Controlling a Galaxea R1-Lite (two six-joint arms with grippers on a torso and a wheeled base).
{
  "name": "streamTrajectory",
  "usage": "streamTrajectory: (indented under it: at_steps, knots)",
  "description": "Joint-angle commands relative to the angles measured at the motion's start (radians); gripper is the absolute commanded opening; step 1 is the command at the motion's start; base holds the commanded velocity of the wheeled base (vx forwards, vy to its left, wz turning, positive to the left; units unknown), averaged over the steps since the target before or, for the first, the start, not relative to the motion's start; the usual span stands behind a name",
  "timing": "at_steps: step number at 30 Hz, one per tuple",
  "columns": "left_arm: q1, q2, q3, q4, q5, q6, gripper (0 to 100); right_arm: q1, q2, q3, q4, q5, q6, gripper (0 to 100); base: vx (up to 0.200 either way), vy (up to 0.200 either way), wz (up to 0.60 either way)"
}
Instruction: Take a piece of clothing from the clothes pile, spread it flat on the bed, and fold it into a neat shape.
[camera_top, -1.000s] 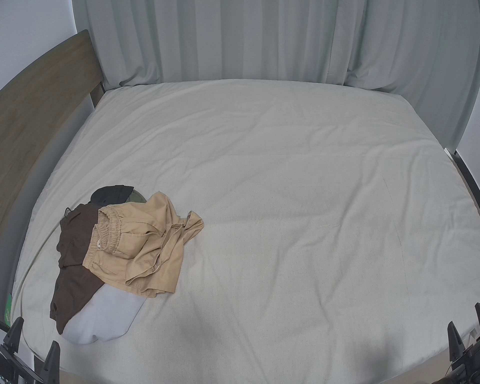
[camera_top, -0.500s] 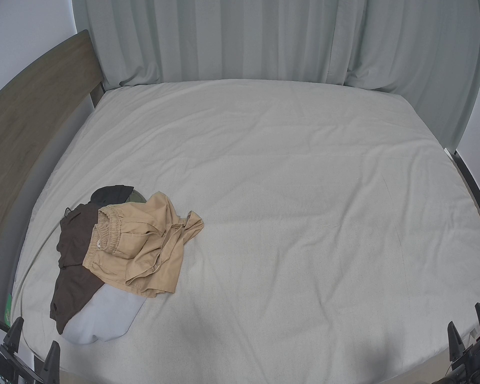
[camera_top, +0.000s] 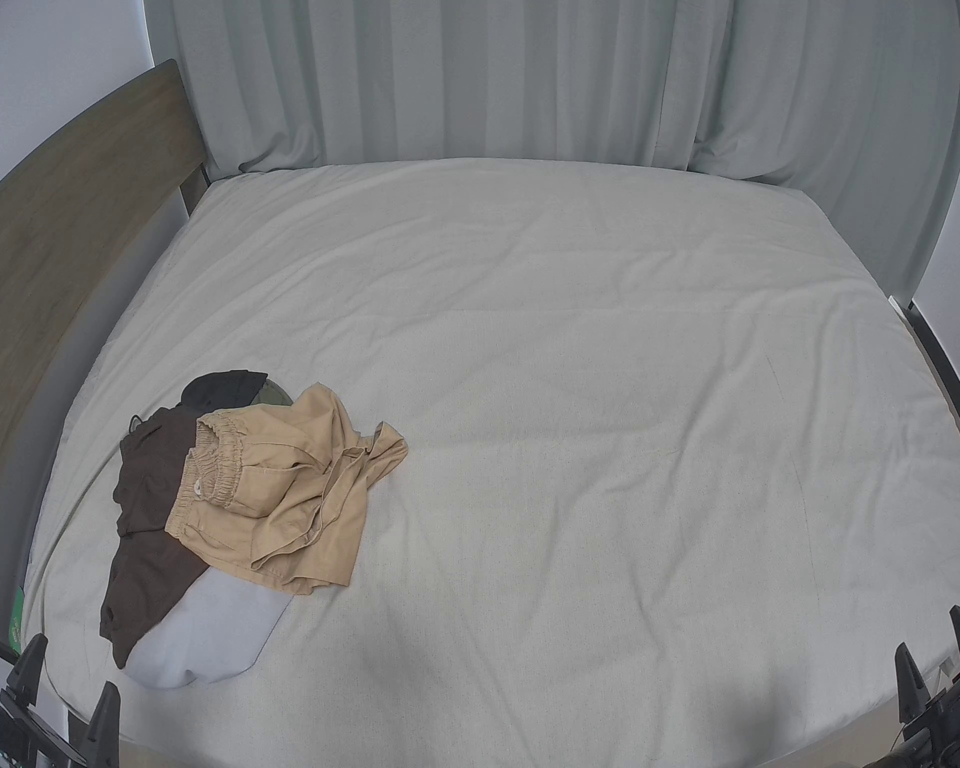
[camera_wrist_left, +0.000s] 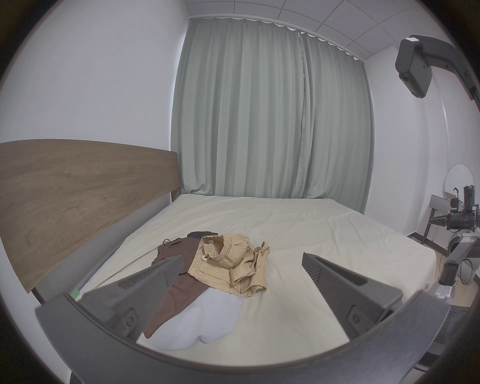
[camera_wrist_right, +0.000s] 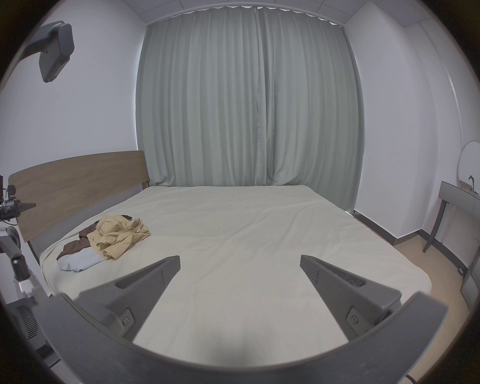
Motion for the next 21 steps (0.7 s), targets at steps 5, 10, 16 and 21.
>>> streamTrajectory:
  at_steps: [5, 10, 16, 21]
  knots:
    - [0.0, -0.016, 0.018, 0.0, 0.0, -0.002, 100, 0.0, -0.016, 0.018, 0.0, 0.001, 0.0, 100, 0.0, 0.0, 0.0]
    - [0.0, -0.016, 0.018, 0.0, 0.0, 0.0, 100, 0.0, -0.016, 0.018, 0.0, 0.001, 0.0, 100, 0.0, 0.0, 0.0]
    - [0.0, -0.016, 0.018, 0.0, 0.0, 0.0, 100, 0.0, -0.016, 0.018, 0.0, 0.001, 0.0, 100, 0.0, 0.0, 0.0]
    - [0.0, -0.016, 0.018, 0.0, 0.0, 0.0, 100, 0.0, -0.016, 0.018, 0.0, 0.001, 0.0, 100, 0.0, 0.0, 0.0]
